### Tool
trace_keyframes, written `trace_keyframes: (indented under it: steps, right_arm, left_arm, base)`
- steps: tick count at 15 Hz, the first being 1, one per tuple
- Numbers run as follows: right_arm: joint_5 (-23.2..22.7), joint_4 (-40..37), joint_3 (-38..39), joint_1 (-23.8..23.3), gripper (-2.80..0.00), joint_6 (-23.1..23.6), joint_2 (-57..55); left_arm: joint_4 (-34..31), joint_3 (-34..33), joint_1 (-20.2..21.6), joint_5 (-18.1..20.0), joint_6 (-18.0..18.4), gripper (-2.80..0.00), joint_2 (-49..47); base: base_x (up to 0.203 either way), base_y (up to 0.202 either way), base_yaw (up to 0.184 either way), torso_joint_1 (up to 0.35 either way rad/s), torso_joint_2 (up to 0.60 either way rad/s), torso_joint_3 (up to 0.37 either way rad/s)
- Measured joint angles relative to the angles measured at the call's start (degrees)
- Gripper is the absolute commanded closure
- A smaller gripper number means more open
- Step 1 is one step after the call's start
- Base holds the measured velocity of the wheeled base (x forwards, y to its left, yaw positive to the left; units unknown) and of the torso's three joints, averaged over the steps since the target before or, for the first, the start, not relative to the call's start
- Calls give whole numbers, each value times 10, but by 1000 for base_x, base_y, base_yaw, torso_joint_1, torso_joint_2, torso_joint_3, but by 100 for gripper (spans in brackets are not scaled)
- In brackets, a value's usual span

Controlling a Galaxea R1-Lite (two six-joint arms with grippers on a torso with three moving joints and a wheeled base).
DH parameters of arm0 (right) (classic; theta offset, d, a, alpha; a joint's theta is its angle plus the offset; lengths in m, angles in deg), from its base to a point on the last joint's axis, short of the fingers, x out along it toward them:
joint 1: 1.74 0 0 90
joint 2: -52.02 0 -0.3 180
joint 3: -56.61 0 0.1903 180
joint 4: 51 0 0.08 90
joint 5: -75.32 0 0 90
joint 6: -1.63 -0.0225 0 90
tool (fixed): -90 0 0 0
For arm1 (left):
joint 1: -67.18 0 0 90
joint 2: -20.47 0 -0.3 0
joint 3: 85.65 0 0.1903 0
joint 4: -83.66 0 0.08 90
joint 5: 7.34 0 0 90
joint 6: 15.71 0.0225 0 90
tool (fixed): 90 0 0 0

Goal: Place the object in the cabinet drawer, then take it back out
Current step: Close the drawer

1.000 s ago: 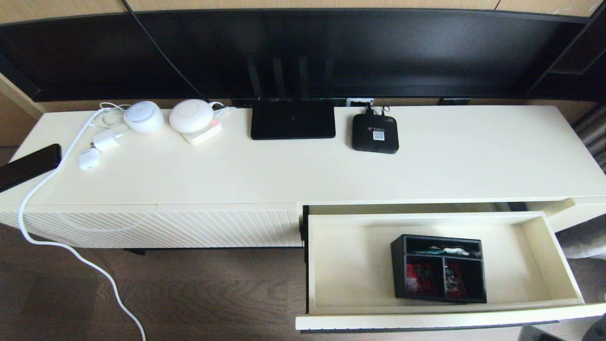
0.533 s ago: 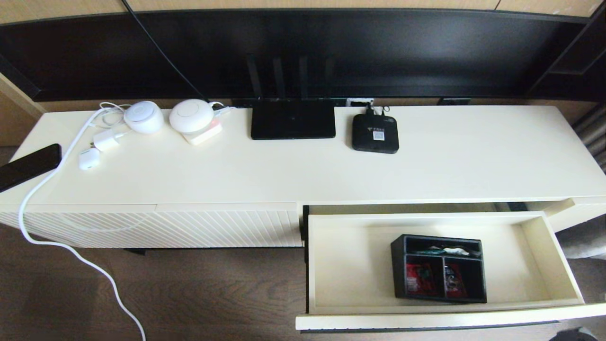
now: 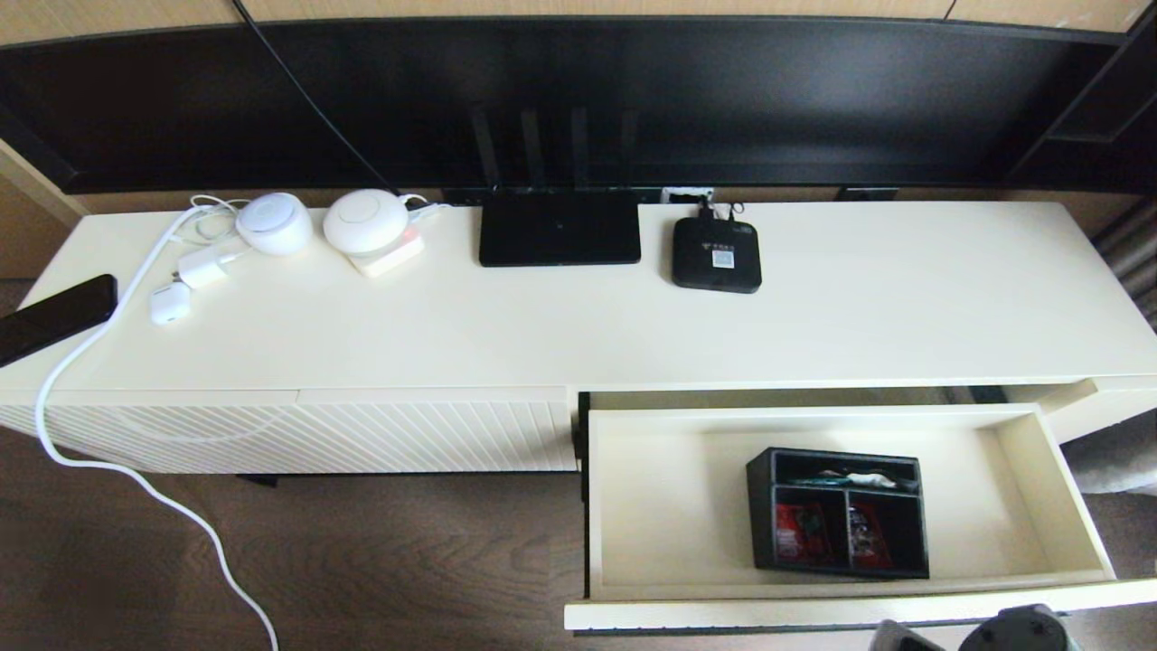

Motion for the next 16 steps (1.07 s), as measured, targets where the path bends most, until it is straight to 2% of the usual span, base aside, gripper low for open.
trace_keyframes:
  steps: [5,9,12,16]
  right_arm:
    - [8,158,4,-34,0,0,-60]
    - [9,176,-1,-57,0,0,-76]
    - [14,221,-3,-60,0,2,-86]
    - [68,307,-16,-65,0,5,-114]
  left_arm:
    - [0,0,0,0,0,0,0]
    - [0,0,0,0,0,0,0]
    - [0,0,0,0,0,0,0]
    - [0,0,0,0,0,0,0]
  base:
    - [0,0,0,0,0,0]
    - [0,0,0,0,0,0]
    - [0,0,0,0,0,0]
    - [0,0,0,0,0,0]
